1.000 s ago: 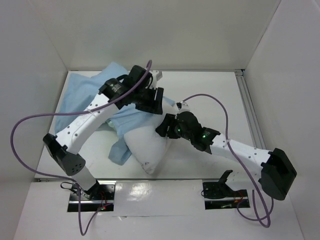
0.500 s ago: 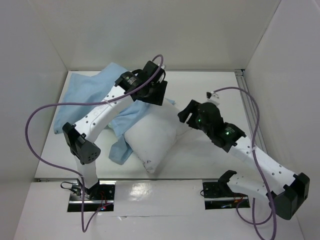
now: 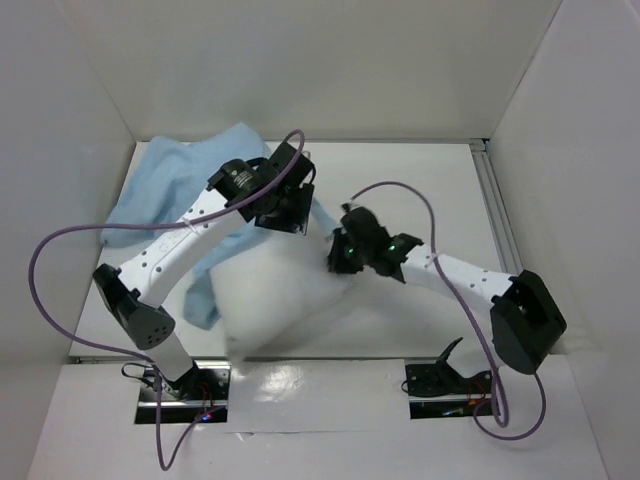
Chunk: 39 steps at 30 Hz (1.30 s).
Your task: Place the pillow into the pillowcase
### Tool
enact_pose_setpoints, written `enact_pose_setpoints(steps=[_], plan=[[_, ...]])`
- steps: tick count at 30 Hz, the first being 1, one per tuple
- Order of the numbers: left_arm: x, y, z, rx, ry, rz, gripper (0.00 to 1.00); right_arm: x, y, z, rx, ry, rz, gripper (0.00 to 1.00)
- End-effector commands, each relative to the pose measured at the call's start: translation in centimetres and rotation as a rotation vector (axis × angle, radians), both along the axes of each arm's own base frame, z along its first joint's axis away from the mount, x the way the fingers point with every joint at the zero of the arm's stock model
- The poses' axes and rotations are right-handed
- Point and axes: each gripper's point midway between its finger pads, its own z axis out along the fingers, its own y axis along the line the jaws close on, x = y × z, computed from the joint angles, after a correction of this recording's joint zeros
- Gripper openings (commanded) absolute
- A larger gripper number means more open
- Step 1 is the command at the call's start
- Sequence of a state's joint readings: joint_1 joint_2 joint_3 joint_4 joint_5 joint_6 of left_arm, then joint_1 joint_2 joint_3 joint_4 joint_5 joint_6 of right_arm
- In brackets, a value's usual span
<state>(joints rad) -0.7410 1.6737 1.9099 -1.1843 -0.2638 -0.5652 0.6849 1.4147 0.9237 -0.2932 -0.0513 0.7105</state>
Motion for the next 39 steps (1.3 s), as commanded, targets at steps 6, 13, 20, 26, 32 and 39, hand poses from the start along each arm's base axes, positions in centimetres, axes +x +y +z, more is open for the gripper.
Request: enact_pose_setpoints(steps=[6,13,20,26,32,39], plan=[[-6.6,3.9,-3.1,0.124,0.155,0.130,0.73,-1.2,1.2,5.4,-0.031,-0.196,0.060,0.29],[-8.9,7.7,-6.9,0.215,0.190,0.298,0.84,3.3,0.0,4.2,0.024,-0.194,0.017,0.81],[-8.8,10.2,-10.0,0.428,0.132,0.338,1.00,7.0,4.2,-0.5,0.000,-0.148,0.116,0.94],[-6.2,11.5,-13.7,0.598,0.126,0.362,0.78,11.2,6.3,-3.0,-0.107,-0.209,0.159,0.98],[-3.7,10.8,-11.4,0.491,0.085,0.364,0.00,11.7,9.4,-5.7,-0.065,-0.260,0.275,0.95],[-1.3,8.8,-7.1,0.221,0.035,0.343,0.00,10.6,13.2,-5.5,0.130,-0.264,0.363,0.27]])
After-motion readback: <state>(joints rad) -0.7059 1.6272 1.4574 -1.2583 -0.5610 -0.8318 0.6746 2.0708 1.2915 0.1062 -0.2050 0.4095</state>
